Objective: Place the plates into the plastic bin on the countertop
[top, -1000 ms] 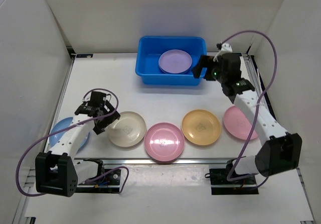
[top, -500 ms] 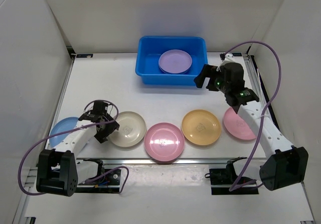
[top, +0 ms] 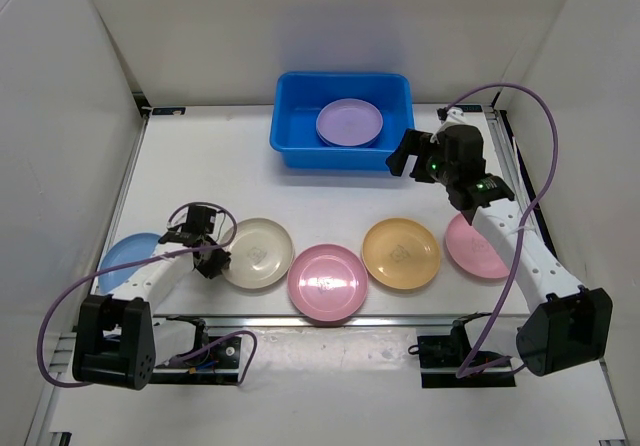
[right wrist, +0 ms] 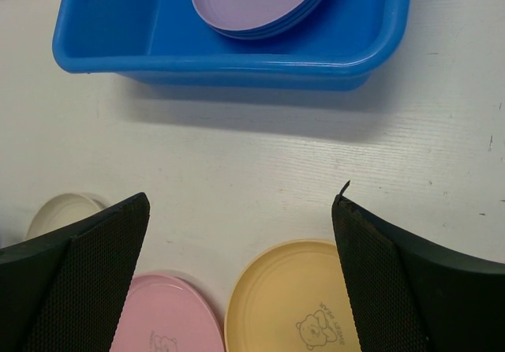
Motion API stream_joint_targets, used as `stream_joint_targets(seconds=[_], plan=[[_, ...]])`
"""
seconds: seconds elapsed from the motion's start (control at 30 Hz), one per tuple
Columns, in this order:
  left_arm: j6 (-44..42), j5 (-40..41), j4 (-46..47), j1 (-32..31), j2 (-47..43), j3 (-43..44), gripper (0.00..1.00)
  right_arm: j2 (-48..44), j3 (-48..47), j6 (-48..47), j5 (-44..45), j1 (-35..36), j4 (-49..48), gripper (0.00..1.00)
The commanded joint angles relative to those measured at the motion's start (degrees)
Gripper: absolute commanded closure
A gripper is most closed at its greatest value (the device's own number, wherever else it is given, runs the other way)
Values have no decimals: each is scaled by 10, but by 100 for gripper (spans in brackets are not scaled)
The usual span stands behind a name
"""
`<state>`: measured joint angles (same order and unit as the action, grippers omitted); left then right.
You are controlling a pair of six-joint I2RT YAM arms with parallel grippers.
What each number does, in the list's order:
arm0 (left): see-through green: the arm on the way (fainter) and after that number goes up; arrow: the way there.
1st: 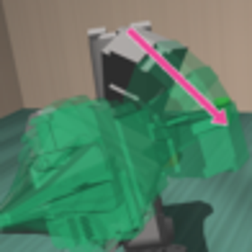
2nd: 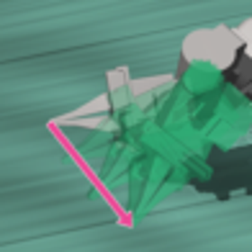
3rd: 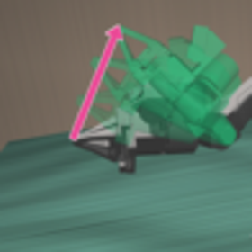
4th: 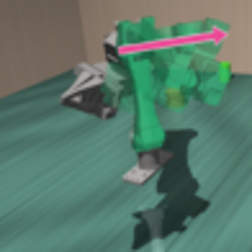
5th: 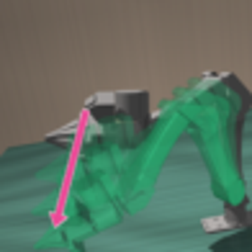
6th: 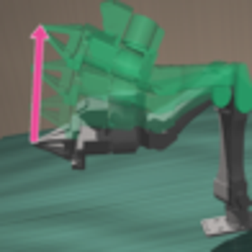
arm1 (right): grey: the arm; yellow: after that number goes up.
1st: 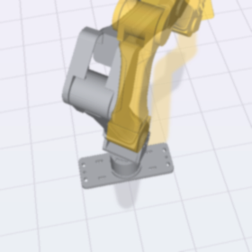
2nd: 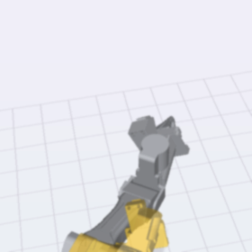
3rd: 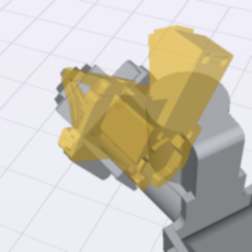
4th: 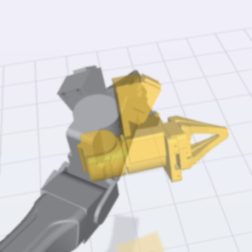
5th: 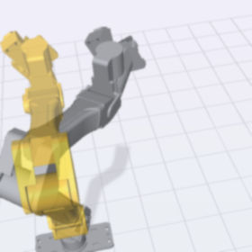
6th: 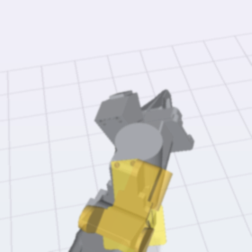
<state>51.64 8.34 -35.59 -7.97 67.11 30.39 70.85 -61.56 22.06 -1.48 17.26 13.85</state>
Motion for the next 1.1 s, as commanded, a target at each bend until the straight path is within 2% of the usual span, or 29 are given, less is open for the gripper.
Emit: stream_joint_targets(seconds=[0.0,0.03,0.07,0.2,0.3,0.53,0.67,0.83,0.97,1.0,1.07], plan=[[4,11,15,0,7,-24,75,-14,-18,4,9,-2,-1,1],[4,16,13,0,3,-24,87,-18,-17,4,13,-5,0,1],[1,19,13,-1,0,-22,90,-19,-17,4,14,-2,0,1],[-9,30,15,0,-21,9,90,-26,-16,1,15,0,4,1],[-33,34,15,0,-35,39,90,-29,-16,-3,46,-2,6,1],[-79,55,23,0,-73,172,90,-33,-19,-13,76,0,0,1],[-120,84,32,0,-66,292,90,-25,-13,-17,110,-4,-10,1],[-152,90,87,-1,-21,387,90,-6,-25,-20,131,-7,-22,1],[-198,23,155,0,77,466,90,10,-33,-24,145,-16,-31,1],[-201,15,166,-2,94,510,90,9,-37,-24,148,-25,-31,1],[-226,1,175,-12,172,555,89,16,-39,-20,148,-34,-29,1]])
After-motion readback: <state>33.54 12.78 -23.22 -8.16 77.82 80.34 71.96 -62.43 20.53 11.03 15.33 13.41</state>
